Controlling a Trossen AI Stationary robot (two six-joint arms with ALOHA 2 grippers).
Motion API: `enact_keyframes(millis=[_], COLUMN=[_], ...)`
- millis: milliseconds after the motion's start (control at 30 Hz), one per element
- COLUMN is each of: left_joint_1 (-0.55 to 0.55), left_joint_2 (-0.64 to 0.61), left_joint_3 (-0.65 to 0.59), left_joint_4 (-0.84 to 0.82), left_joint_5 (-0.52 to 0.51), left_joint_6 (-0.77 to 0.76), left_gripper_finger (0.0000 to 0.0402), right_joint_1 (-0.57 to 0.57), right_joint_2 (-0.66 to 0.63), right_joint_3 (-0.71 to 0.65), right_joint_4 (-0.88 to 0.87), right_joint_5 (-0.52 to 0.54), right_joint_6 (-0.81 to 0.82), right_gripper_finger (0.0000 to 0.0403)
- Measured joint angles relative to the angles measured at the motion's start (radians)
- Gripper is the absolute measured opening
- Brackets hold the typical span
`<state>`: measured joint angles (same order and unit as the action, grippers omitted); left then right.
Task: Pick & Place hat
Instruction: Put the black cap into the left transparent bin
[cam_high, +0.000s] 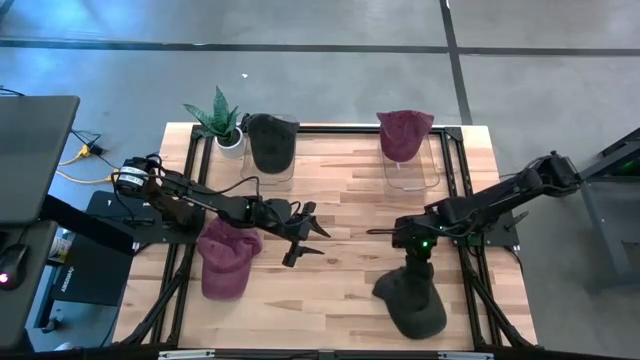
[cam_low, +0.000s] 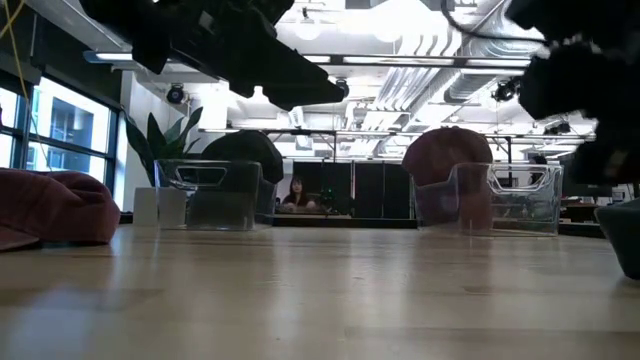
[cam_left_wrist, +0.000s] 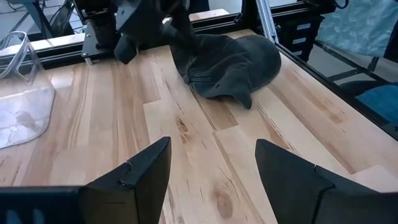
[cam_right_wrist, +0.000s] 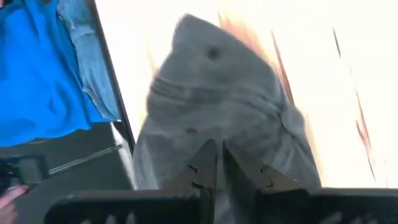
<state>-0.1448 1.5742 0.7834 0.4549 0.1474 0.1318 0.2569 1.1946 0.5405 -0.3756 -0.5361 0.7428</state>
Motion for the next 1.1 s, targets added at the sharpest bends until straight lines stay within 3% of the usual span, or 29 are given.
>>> enact_keyframes(millis=[167,333,500,600,733,900,1100], left_joint_1=[0.000,0.000,0.000,0.000,0.000,0.000,0.000], left_joint_2=[0.000,0.000,0.000,0.000,0.000,0.000,0.000], left_joint_3=[0.000,0.000,0.000,0.000,0.000,0.000,0.000], left_joint_4=[0.001,0.011,0.018,0.017,0.014,0.015,0.015], left_joint_5=[-0.004,-0.047,-0.055,-0.054,-0.054,-0.056,-0.061], left_joint_6=[0.001,-0.009,-0.014,-0.034,-0.057,-0.122,-0.137], left_gripper_finger=[0.0225,0.0225,0.0225,0.0225,0.0225,0.0225,0.0225], right_joint_1=[0.019,0.021,0.021,0.041,0.087,0.146,0.179], right_joint_2=[-0.005,-0.005,-0.005,-0.005,-0.005,-0.005,-0.008], right_joint_3=[0.086,0.154,0.138,0.099,0.034,-0.052,-0.112], right_joint_4=[-0.034,-0.208,-0.305,-0.342,-0.328,-0.205,-0.058], right_joint_5=[0.091,0.183,0.186,0.179,0.192,0.206,0.260], right_joint_6=[-0.054,-0.023,0.077,0.150,0.251,0.355,0.370], right_gripper_finger=[0.0005,0.0011,0.0025,0.0065,0.0147,0.0246,0.0282])
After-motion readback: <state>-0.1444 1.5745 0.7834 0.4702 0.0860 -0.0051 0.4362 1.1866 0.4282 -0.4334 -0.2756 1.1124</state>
